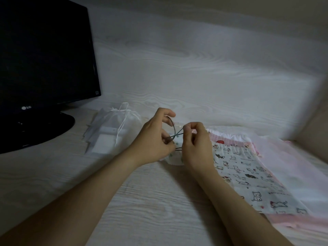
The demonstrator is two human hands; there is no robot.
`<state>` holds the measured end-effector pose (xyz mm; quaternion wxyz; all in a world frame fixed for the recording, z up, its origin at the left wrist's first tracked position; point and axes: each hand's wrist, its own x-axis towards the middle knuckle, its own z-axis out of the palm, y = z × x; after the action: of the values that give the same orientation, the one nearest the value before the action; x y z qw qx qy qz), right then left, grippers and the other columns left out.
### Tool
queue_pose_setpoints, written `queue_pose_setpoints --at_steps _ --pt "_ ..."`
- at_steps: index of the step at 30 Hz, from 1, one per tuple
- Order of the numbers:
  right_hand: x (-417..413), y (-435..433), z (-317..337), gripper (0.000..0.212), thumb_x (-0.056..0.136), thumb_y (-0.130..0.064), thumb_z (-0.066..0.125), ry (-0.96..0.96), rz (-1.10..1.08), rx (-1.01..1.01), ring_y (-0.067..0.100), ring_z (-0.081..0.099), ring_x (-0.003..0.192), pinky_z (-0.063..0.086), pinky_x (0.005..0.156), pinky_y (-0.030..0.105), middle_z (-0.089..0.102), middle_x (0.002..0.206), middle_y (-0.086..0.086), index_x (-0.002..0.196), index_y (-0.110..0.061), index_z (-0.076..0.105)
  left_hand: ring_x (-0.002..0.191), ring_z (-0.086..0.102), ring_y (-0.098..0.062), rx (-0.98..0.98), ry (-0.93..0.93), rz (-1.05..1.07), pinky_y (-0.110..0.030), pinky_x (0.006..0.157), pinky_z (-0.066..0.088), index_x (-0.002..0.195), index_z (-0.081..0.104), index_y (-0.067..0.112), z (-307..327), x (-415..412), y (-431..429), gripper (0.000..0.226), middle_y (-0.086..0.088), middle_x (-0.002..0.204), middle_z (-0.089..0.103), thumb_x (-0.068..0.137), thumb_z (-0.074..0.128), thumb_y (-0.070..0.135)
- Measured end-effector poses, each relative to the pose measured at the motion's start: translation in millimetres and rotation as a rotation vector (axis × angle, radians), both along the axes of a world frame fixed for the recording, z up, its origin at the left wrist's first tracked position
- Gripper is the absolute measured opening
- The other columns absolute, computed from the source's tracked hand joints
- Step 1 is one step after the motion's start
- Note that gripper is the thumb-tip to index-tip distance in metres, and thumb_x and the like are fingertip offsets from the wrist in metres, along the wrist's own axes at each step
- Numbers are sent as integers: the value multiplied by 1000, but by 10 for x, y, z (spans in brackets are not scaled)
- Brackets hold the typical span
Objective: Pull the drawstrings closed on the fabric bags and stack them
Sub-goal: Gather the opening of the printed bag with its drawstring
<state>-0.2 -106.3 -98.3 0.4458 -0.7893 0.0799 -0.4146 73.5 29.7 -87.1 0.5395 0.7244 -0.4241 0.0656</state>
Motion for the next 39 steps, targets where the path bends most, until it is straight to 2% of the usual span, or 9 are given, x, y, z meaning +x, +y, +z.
queue_pose_setpoints --at_steps 4,9,17,21,27,30,32,35,39 --pt "-8 -71 41 12 106 -29 55 -21 -46 10 6 38 41 29 44 20 47 51 -7 101 -20 62 101 62 -10 43 -143 105 -27 84 54 113 48 30 -9 24 16 58 10 116 55 73 88 18" --pt "-8 -62 34 16 102 -35 63 -55 -73 22 7 38 41 30 43 18 47 49 -7 96 -20 62 106 49 -16 132 -244 250 -27 91 45 80 61 33 -12 90 71 36 9 107 45 64 94 34" --pt "-18 -83 54 11 101 -28 66 -52 -48 12 7 38 40 28 43 14 44 46 -10 96 -18 68 80 61 -1 293 -121 294 -27 67 52 70 77 32 27 7 74 13 18 87 63 67 85 42" --pt "3 -92 35 11 99 -33 67 -9 -6 123 8 44 46 38 49 24 51 51 -9 101 -23 70 69 66 -13 395 -112 288 -36 69 59 61 70 16 20 15 68 31 4 66 68 69 70 46" --pt "-5 -96 49 14 95 -7 56 44 2 463 11 44 50 39 50 29 53 64 -2 107 -16 57 62 66 -24 331 -5 192 -42 65 60 67 66 2 61 -12 42 33 -15 68 67 86 69 28" --pt "-12 -93 86 13 93 -4 54 49 18 580 12 45 52 37 47 25 55 68 1 98 -16 59 57 62 -6 204 121 160 -29 61 50 75 75 6 148 -70 29 23 7 61 69 91 68 21" --pt "-27 -82 117 11 95 -6 56 81 38 654 14 47 57 38 51 24 59 73 4 97 -13 64 63 65 -4 98 217 121 -28 69 51 79 75 10 214 -91 37 19 10 68 74 93 65 16" --pt "-62 -93 157 16 96 -7 56 92 84 735 17 48 61 40 56 29 64 78 6 102 -6 71 83 75 -22 -70 383 23 -42 94 59 90 71 4 260 -72 43 18 -7 81 78 98 60 15" --pt "-132 -75 226 23 93 -3 54 -46 132 679 17 45 58 37 53 29 67 73 10 93 -2 76 68 61 -22 -99 533 -41 -41 78 55 92 70 7 238 -70 19 17 -9 74 70 102 60 17"
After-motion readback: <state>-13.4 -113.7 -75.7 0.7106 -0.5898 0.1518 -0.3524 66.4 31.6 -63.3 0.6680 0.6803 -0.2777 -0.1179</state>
